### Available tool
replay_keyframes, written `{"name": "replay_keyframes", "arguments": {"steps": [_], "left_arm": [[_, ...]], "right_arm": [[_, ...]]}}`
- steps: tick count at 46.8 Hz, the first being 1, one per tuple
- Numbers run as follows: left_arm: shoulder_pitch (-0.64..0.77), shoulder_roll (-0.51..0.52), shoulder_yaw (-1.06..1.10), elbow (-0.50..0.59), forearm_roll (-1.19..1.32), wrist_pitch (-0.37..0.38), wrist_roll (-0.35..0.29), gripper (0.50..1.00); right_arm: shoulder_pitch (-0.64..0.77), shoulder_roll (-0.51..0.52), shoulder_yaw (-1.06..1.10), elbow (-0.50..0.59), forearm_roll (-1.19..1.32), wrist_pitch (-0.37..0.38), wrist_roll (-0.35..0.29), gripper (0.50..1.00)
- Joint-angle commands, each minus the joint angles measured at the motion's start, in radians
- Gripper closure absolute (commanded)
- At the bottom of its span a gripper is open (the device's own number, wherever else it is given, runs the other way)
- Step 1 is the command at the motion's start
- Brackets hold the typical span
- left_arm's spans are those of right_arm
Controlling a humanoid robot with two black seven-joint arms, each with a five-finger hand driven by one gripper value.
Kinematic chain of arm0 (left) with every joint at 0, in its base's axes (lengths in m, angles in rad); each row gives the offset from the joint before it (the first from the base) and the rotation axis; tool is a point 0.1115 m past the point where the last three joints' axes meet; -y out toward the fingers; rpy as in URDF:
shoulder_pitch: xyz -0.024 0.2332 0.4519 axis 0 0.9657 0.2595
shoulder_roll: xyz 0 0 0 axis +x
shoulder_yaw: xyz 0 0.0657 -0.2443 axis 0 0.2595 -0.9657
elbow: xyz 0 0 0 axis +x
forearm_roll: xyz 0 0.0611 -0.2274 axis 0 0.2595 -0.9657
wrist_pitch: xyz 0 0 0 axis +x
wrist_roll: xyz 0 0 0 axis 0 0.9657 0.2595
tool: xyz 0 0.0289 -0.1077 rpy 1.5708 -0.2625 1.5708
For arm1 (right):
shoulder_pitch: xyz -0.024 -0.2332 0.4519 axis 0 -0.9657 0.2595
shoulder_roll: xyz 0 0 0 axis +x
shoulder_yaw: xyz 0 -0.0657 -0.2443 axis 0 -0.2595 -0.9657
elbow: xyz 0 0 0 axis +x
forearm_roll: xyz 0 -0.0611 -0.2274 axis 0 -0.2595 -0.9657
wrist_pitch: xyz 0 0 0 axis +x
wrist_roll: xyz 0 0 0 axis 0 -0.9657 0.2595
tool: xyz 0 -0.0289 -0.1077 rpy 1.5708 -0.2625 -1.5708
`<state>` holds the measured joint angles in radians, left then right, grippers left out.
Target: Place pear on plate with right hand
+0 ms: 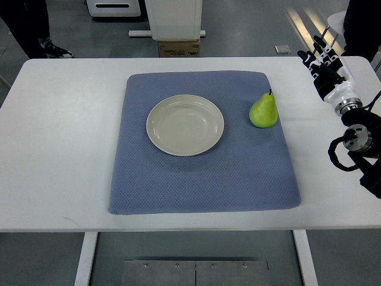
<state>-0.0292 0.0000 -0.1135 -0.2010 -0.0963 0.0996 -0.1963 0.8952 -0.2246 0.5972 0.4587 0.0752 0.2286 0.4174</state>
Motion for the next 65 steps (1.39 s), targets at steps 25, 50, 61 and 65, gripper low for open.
{"name": "replay_keyframes", "arguments": {"steps": [25, 50, 61, 65], "left_arm": [[0.0, 0.0, 0.0, 0.0, 0.0, 0.0, 0.0, 0.5], [0.0, 0.0, 0.0, 0.0, 0.0, 0.0, 0.0, 0.5], [0.0, 0.0, 0.0, 0.0, 0.0, 0.0, 0.0, 0.5], [0.0, 0.0, 0.0, 0.0, 0.0, 0.0, 0.0, 0.5]], "right_arm": [[-0.015, 0.004, 0.03, -0.017, -0.003, -0.014, -0.008, 0.5], [-0.015, -0.028, -0.145, 0.117, -0.112, 0.006, 0.055, 0.5], [0.001, -0.062, -0.217, 0.208, -0.213, 0.006, 0.058, 0.5], [-0.001, -0.116, -0.24, 0.284, -0.291, 0.006, 0.058, 0.5]]}}
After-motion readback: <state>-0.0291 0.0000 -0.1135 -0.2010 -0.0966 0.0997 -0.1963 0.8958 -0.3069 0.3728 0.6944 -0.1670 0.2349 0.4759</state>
